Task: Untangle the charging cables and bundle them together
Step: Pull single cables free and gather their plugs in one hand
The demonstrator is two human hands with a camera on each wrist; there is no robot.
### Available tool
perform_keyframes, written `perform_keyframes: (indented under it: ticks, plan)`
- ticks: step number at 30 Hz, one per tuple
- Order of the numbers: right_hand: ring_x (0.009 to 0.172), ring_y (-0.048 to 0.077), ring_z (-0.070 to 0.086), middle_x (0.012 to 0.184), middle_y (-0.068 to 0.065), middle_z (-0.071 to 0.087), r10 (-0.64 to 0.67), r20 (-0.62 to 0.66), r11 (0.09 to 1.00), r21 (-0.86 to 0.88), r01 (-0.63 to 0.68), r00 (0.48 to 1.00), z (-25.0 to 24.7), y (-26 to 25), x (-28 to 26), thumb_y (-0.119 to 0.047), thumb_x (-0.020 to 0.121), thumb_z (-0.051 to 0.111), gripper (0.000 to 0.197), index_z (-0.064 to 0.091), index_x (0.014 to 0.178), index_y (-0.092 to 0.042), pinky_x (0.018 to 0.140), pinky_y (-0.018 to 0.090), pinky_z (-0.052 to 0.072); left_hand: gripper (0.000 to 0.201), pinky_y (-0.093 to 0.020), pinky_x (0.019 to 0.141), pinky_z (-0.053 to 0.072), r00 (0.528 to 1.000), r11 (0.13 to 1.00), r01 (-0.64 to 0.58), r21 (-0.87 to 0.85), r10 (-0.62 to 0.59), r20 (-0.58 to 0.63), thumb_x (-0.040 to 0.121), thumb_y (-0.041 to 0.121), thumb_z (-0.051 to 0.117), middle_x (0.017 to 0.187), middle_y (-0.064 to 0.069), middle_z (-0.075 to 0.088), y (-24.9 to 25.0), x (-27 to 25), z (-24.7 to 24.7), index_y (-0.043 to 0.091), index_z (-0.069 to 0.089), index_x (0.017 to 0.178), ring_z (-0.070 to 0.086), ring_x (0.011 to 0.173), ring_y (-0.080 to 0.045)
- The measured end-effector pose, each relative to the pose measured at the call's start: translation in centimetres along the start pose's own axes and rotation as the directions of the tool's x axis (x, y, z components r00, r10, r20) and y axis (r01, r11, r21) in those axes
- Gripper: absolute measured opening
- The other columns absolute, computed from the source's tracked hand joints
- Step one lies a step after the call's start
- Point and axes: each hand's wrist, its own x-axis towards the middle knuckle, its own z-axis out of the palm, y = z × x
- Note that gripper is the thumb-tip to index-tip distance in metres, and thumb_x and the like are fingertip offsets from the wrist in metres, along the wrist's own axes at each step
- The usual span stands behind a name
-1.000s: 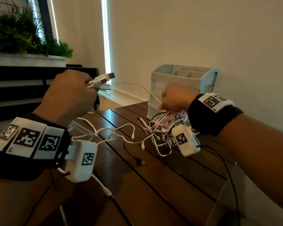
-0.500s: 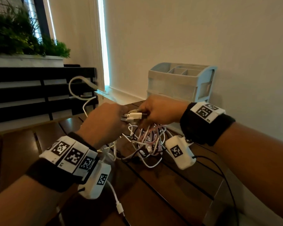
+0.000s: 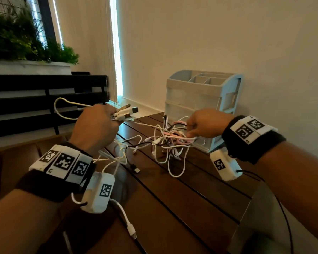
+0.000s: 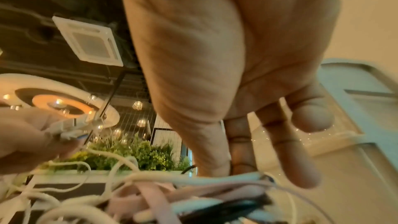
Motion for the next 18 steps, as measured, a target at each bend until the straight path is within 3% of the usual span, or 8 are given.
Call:
perform_keyframes:
  ticks: [2, 4, 7, 9, 10, 13, 15, 18]
  plan:
    - [0.084, 0.023, 0.062, 0.089, 0.005, 0.070, 0.034, 0.017, 0.996, -0.087, -0.032, 0.999, 0.6, 0.1, 0.3, -0.026, 0.086, 0.065, 0.019, 0.074, 0.093, -0.010, 0.068, 0.029, 0.044, 0.012, -0.031, 0.056, 0.039, 1.000, 1.000, 0.004, 0.014, -0.004, 0.016, 0.089, 0.019, 0.062, 0.072, -0.008, 0.062, 0.0, 0.0, 0.6, 0.010, 0.070, 0.089, 0.056, 0.069, -0.028]
    - [0.086, 0.023, 0.064, 0.088, 0.005, 0.069, 0.022, -0.096, 0.998, -0.054, -0.027, 0.995, 0.5, -0.5, 0.6, -0.015, 0.083, 0.065, 0.011, 0.072, 0.089, -0.011, 0.071, 0.031, 0.048, 0.010, -0.029, 0.052, 0.032, 1.000, 1.000, 0.000, 0.011, 0.000, 0.022, 0.089, 0.018, 0.062, 0.069, -0.006, 0.059, 0.4, -0.1, 0.9, 0.012, 0.069, 0.086, 0.054, 0.065, -0.026]
    - [0.086, 0.010, 0.062, 0.097, -0.005, 0.067, -0.124, -0.239, 0.943, 0.275, 0.189, 0.963, -0.2, -2.8, 0.5, -0.017, 0.082, 0.071, 0.023, 0.068, 0.104, -0.020, 0.073, 0.021, 0.048, 0.011, -0.031, 0.052, 0.039, 1.000, 0.998, -0.030, -0.058, 0.030, 0.000, 0.089, 0.017, 0.062, 0.069, -0.008, 0.061, 1.1, -0.3, 1.2, 0.010, 0.069, 0.084, 0.054, 0.062, -0.025]
    - [0.083, -0.001, 0.060, 0.102, -0.013, 0.065, -0.215, -0.154, 0.858, 0.442, 0.262, 0.964, -0.2, -4.6, 0.2, -0.024, 0.084, 0.071, 0.028, 0.065, 0.112, -0.025, 0.073, 0.010, 0.046, 0.013, -0.035, 0.058, 0.045, 0.998, 0.989, -0.055, -0.136, 0.052, -0.023, 0.089, 0.019, 0.062, 0.070, -0.010, 0.063, 1.8, -0.5, 1.0, 0.009, 0.071, 0.088, 0.055, 0.064, -0.027]
    - [0.084, 0.002, 0.062, 0.101, -0.011, 0.067, -0.238, -0.096, 0.852, 0.457, 0.255, 0.967, 0.3, -5.1, 0.3, -0.025, 0.087, 0.068, 0.023, 0.066, 0.110, -0.025, 0.076, 0.013, 0.049, 0.013, -0.035, 0.058, 0.046, 0.997, 0.984, -0.064, -0.164, 0.058, -0.041, 0.089, 0.018, 0.063, 0.070, -0.011, 0.063, 2.1, -0.6, 0.8, 0.009, 0.072, 0.089, 0.055, 0.063, -0.028]
    - [0.087, 0.018, 0.064, 0.094, 0.003, 0.070, -0.173, -0.063, 0.934, 0.306, 0.184, 0.983, 1.6, -4.6, 1.2, -0.026, 0.092, 0.059, 0.015, 0.069, 0.099, -0.016, 0.080, 0.034, 0.052, 0.011, -0.033, 0.054, 0.041, 0.993, 0.972, -0.053, -0.228, 0.028, -0.112, 0.088, 0.019, 0.065, 0.066, -0.012, 0.063, 2.0, -0.3, -0.6, 0.011, 0.073, 0.087, 0.055, 0.059, -0.026]
    - [0.086, 0.023, 0.060, 0.094, 0.009, 0.068, -0.097, -0.099, 0.970, 0.213, 0.116, 0.990, 1.7, -3.1, 1.6, -0.028, 0.094, 0.056, 0.021, 0.067, 0.095, -0.011, 0.071, 0.032, 0.045, 0.012, -0.028, 0.051, 0.036, 0.993, 0.969, -0.021, -0.245, -0.009, -0.120, 0.088, 0.021, 0.066, 0.062, -0.007, 0.060, 1.5, 0.0, -1.5, 0.011, 0.072, 0.086, 0.053, 0.056, -0.021]
    - [0.083, 0.019, 0.055, 0.089, 0.002, 0.062, -0.004, -0.102, 0.979, 0.205, 0.025, 0.995, 1.3, -1.2, 1.9, -0.034, 0.093, 0.058, 0.021, 0.064, 0.094, -0.014, 0.060, 0.025, 0.036, 0.011, -0.025, 0.048, 0.030, 0.989, 0.978, 0.009, -0.207, -0.040, -0.144, 0.088, 0.020, 0.065, 0.058, -0.001, 0.053, 0.9, 0.3, -2.5, 0.011, 0.070, 0.084, 0.048, 0.054, -0.013]
